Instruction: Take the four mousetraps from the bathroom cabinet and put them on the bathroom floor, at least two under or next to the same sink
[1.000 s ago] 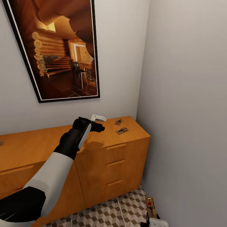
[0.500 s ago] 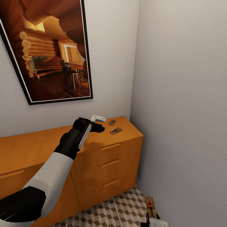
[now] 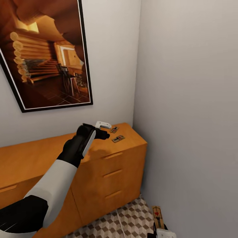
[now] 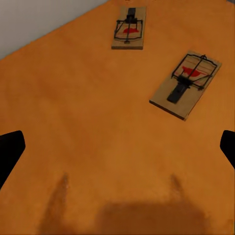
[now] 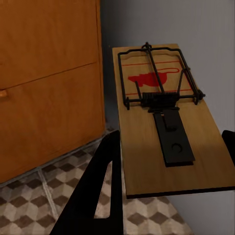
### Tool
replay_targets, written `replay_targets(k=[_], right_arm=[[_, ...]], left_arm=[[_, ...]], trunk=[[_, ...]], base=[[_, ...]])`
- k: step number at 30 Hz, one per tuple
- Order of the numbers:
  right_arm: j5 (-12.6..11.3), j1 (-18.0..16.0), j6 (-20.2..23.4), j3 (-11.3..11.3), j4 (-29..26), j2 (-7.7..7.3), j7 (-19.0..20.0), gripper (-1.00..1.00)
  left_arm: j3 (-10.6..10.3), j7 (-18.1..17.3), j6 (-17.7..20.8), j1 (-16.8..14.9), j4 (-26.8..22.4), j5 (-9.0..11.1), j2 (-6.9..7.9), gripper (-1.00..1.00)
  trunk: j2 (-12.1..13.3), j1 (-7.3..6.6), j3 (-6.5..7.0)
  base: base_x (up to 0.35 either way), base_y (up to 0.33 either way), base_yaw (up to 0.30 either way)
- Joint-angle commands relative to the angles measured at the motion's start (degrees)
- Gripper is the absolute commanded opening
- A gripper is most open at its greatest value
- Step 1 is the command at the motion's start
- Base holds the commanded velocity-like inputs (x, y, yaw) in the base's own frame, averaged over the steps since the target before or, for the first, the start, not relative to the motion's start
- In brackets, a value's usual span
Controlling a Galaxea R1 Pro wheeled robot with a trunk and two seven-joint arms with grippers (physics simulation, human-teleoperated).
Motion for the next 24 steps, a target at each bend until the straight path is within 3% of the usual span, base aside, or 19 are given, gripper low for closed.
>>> replay_targets(k=[1, 15, 24], right_arm=[[0.1, -0.1, -0.1, 0.4, 0.0, 0.01, -0.5, -1.0], [0.1, 0.0, -0.1, 0.4, 0.0, 0.01, -0.6, -1.0], [0.1, 0.0, -0.1, 0.4, 0.0, 0.01, -0.6, -1.0]], left_arm=[[0.0, -0.1, 0.2, 0.0, 0.0, 0.0, 0.02, 1.0], [-0.1, -0.1, 0.2, 0.0, 1.0, 0.0, -0.03, 1.0], [-3.6, -0.1, 0.0, 0.0, 2.7, 0.0, -0.06, 1.0]], trunk=[[0.0, 0.01, -0.06], [0.0, 0.01, -0.06], [0.0, 0.01, -0.06]], base=[[0.174, 0.132, -0.007], [0.147, 0.109, -0.001], [0.01, 0.007, 0.0]])
